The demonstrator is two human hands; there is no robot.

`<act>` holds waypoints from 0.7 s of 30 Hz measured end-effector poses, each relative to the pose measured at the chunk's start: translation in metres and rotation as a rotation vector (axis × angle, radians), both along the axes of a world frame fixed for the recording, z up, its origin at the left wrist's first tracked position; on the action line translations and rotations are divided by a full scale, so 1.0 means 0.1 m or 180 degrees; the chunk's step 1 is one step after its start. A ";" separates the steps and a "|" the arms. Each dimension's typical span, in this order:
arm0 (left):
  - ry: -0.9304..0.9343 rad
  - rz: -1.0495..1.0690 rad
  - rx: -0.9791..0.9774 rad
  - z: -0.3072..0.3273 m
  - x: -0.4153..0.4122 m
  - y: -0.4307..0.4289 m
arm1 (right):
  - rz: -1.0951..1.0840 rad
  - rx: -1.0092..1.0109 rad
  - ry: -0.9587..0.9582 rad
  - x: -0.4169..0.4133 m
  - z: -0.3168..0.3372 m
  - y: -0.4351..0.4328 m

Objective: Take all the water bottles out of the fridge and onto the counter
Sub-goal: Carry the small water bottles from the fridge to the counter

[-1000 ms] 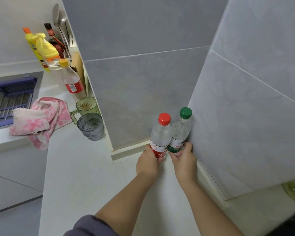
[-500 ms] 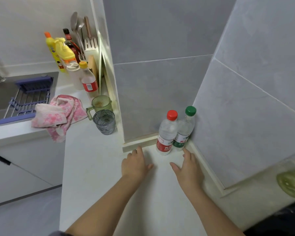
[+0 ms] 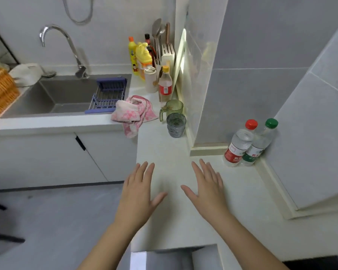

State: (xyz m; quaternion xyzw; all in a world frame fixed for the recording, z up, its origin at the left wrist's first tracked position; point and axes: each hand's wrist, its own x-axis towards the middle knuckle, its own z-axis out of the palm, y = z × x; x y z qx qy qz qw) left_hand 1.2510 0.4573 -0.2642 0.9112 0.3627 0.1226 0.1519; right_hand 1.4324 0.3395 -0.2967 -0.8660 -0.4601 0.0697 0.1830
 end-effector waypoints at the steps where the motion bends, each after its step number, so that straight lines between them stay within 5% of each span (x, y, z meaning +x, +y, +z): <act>1: -0.0050 0.0098 -0.0005 0.05 -0.19 0.00 | 0.0105 0.0037 0.0012 -0.13 0.05 0.05; 21: -0.0576 0.1630 0.0095 0.42 -4.21 -1.09 | 0.1834 0.0262 -0.0136 -3.84 0.74 -0.01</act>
